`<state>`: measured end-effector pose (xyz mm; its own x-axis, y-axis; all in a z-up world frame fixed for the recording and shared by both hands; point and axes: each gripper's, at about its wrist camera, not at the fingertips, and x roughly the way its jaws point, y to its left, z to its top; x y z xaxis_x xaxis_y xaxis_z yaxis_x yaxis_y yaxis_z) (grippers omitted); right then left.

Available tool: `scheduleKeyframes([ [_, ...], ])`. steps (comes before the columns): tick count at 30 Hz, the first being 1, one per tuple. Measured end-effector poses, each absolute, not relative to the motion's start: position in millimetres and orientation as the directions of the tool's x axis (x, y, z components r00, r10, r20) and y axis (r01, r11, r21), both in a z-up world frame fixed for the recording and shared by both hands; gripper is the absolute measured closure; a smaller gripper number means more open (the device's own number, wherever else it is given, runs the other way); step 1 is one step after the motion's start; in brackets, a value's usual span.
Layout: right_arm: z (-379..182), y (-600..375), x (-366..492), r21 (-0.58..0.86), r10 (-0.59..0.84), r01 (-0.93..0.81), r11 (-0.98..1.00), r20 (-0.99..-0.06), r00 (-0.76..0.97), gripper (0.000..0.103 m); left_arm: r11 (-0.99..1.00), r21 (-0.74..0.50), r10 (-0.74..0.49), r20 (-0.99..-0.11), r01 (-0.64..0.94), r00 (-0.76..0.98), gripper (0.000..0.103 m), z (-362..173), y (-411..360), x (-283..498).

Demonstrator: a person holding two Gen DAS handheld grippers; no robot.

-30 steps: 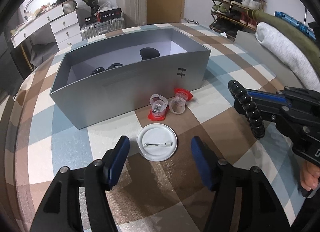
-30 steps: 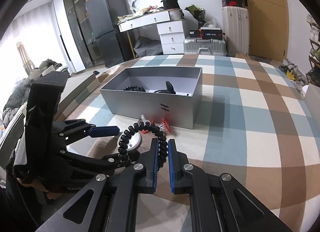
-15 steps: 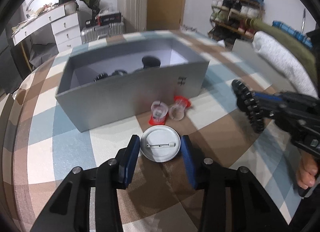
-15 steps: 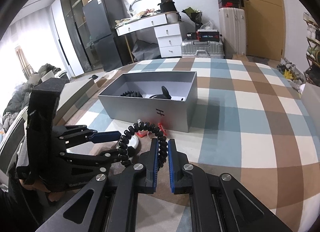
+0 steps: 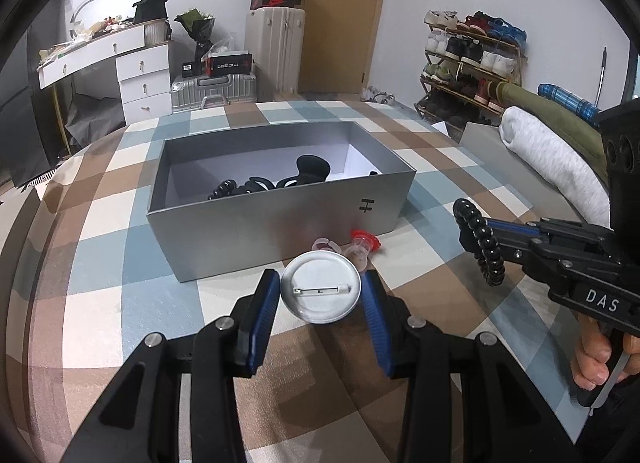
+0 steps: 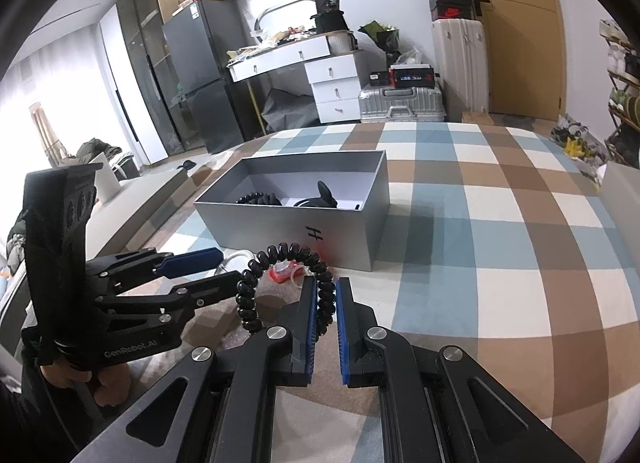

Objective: Organize jewelry
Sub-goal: 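Grasp the white round badge with the left tool while the right tool holds the hair tie, then carry the badge and hair tie over the grey box and lower them in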

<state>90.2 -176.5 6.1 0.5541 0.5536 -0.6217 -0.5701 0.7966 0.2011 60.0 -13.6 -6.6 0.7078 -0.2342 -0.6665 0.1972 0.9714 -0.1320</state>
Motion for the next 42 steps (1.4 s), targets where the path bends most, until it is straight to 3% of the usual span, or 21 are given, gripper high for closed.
scheduleKeyframes([
  [22, 7, -176, 97, 0.196, 0.535, -0.547, 0.814, -0.622, 0.572, 0.095, 0.964, -0.176, -0.264, -0.622, 0.197, 0.737, 0.067, 3, -5, 56],
  [42, 46, -152, 117, 0.191, 0.568, -0.562, 0.805, -0.523, 0.636, 0.095, 0.983, -0.146, -0.171, -0.508, 0.11, 0.844, 0.067, 35, 16, 83],
])
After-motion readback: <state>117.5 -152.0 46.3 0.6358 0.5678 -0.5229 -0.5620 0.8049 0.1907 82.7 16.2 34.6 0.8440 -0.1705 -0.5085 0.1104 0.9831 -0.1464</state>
